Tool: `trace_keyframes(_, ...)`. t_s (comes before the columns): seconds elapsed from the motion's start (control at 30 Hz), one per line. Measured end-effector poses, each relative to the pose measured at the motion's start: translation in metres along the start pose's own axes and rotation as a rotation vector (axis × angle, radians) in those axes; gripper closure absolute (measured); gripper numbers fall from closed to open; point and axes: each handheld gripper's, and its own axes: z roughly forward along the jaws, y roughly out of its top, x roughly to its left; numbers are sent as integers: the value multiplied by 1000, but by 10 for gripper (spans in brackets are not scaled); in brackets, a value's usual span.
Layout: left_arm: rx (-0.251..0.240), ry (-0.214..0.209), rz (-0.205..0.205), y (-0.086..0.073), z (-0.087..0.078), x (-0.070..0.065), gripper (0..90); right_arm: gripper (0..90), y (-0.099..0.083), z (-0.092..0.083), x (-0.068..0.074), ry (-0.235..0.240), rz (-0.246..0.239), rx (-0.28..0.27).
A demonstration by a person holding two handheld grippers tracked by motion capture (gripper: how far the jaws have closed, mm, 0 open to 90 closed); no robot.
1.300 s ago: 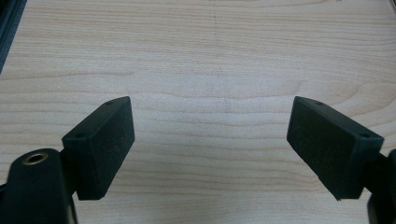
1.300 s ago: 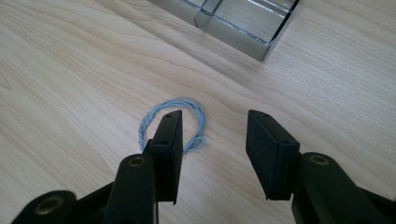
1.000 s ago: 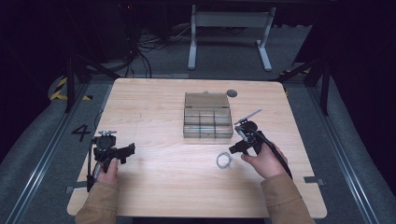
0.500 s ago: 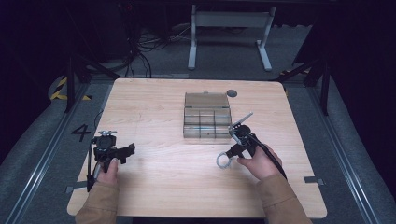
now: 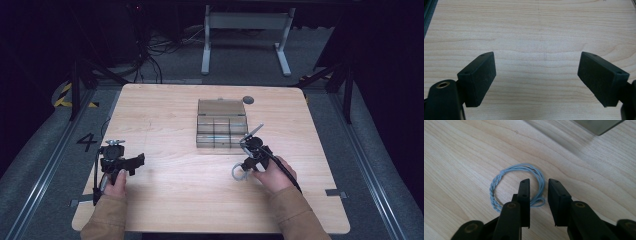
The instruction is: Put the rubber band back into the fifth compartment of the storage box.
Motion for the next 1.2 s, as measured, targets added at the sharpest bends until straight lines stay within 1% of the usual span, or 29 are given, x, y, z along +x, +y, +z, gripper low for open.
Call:
trace_keyframes(0.03, 1, 0, 0, 0, 0, 0, 158, 747, 1, 1, 1, -9, -8, 4)
trace_keyframes(0.17, -1, 1, 2, 0, 0, 0, 159, 779, 1, 3, 2, -17, -10, 11)
trace_keyframes(0.27, -1, 1, 2, 0, 0, 0, 158, 815, 0, 4, 3, -9, -12, 0)
trace_keyframes(0.3, -1, 1, 2, 0, 0, 0, 159, 825, 1, 5, 3, -6, -12, 6)
trace_keyframes(0.43, -2, 0, 2, 0, 0, 0, 158, 872, 1, 5, 6, -17, -23, 6)
trace_keyframes(0.6, -3, 0, -3, 0, 0, 0, 159, 889, 1, 4, 7, -24, -45, -8)
trace_keyframes(0.83, -4, 0, 1, 0, 0, 0, 159, 893, 0, -5, 9, -21, -49, -26)
trace_keyframes(0.97, -2, 0, -1, 0, 0, 0, 159, 893, -1, -15, 11, -13, -61, -49)
trace_keyframes(1.07, -3, 0, 1, 0, 0, 0, 159, 893, -1, -25, 14, -17, -65, -71)
trace_keyframes(1.13, -3, 0, 1, 0, 0, 0, 158, 893, -1, -26, 14, -16, -65, -76)
trace_keyframes(1.2, -2, -1, 2, 0, 0, 0, 158, 893, -2, -32, 15, -19, -70, -87)
